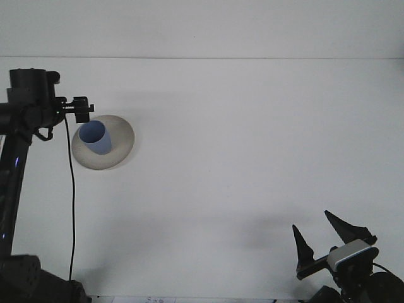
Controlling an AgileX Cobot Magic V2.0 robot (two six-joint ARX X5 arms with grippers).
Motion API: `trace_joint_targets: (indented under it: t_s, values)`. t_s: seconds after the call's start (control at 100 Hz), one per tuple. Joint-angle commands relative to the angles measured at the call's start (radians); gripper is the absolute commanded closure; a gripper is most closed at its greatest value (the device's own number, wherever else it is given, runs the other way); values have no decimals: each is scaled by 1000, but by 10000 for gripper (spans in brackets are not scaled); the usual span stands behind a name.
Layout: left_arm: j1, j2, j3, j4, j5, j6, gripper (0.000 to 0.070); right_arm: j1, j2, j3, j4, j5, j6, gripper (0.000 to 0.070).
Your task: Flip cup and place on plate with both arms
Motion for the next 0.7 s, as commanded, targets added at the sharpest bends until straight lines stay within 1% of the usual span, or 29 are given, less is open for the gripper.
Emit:
trace_joint_targets:
  t_s: [0.0,0.09,0.13,0.26,0.42,0.48,0.59,0.64,0.69]
  values:
    - [2,-74,24,0,29,-30,225,8,0,3,8,7,6,124]
    - [-8,-200,-1,14,92,-35,225,8,0,3,10,33,4,124]
    - [-21,-255,-27,27,105,-35,225,8,0,3,13,45,-2,124]
    - [-97,-469,-231,140,105,-36,226,8,0,3,32,80,-10,124]
    - [-208,-744,-602,324,105,-41,226,8,0,3,63,83,-20,124]
    - [-243,-832,-729,361,105,-77,226,8,0,3,70,83,-19,124]
    - [-294,-974,-922,383,105,-195,226,8,0,3,67,82,-19,124]
    - [-309,-1028,-991,382,105,-217,226,8,0,3,65,80,-20,124]
    - [-321,-1075,-1047,380,105,-220,226,8,0,3,66,79,-20,124]
